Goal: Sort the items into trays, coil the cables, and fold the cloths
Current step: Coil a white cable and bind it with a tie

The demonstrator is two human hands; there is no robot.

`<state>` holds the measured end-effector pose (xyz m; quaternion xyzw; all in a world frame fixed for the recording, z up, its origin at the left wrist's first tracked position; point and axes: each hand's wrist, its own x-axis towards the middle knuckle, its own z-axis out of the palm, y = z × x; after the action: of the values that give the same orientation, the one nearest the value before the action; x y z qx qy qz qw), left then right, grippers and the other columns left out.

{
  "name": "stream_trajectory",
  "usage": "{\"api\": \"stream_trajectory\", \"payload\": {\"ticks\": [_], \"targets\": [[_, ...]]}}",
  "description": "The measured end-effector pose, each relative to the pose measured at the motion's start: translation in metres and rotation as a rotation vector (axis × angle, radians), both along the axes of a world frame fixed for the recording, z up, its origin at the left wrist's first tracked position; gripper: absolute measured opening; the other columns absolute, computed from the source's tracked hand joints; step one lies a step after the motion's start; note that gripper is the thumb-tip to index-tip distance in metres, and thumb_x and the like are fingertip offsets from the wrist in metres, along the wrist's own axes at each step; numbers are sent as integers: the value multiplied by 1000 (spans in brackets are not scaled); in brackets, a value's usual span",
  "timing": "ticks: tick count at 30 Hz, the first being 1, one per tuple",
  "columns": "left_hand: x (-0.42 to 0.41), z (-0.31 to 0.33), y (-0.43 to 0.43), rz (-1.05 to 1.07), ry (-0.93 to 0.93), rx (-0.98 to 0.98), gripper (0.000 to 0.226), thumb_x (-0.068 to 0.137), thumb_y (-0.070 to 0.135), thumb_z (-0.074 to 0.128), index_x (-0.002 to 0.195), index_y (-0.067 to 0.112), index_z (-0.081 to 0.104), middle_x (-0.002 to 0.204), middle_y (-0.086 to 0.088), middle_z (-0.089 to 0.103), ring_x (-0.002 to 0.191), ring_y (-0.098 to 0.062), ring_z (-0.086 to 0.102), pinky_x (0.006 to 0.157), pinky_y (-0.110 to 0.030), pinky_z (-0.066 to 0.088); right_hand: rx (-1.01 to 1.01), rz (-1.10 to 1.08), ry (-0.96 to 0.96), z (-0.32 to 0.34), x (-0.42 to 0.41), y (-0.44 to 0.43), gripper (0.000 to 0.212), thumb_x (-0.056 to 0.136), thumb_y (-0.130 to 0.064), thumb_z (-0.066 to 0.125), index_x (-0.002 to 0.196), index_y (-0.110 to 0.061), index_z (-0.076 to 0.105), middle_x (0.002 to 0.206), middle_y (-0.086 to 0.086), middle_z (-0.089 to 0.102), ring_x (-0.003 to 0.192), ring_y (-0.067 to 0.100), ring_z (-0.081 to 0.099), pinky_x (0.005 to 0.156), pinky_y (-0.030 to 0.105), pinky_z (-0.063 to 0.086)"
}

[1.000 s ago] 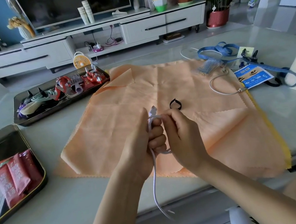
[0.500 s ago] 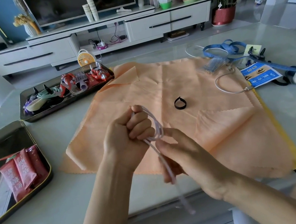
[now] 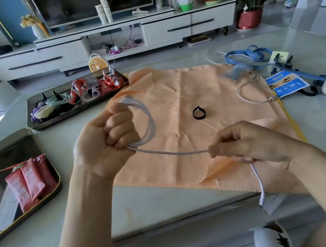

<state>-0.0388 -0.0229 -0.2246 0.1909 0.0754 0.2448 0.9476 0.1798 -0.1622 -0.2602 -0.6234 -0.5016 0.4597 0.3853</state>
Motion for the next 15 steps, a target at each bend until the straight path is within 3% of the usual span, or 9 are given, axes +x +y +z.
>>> {"api": "stream_trajectory", "payload": {"ticks": [3,7,10,12,15], "targets": [[22,-5,-23,-99,319,292,23,85,21,43,66,14,53,44,11,21,34,-3,11,33,-14,12,190,-351,-304,-11,-6,15,29,76,-30,74,58,-11,62,44,-13,39,44,1,34,44,12,27],[58,-37,-53,130,819,677,39,101,27,33,76,6,54,43,0,56,27,-6,30,32,-12,20,380,-558,-431,-21,-26,25,21,78,-25,69,60,-18,62,44,-18,51,48,-3,47,48,11,34],[67,-47,-59,250,859,662,46,103,32,30,81,5,60,59,-4,69,41,-12,56,42,-21,39,466,-515,-354,-25,-48,24,17,87,-19,62,71,-14,65,59,-10,62,59,1,58,55,14,43],[67,-49,-58,329,863,644,47,102,33,31,74,8,60,55,1,67,47,-12,59,47,-22,47,513,-410,-269,-28,-64,21,19,94,-16,52,81,-15,65,71,-7,67,69,4,64,62,22,50],[67,-50,-56,355,811,528,44,102,33,31,80,7,59,64,0,70,66,-19,66,63,-26,50,545,-219,-423,-35,-82,17,27,101,-24,37,119,-17,56,86,-1,66,77,15,64,68,39,51]]}}
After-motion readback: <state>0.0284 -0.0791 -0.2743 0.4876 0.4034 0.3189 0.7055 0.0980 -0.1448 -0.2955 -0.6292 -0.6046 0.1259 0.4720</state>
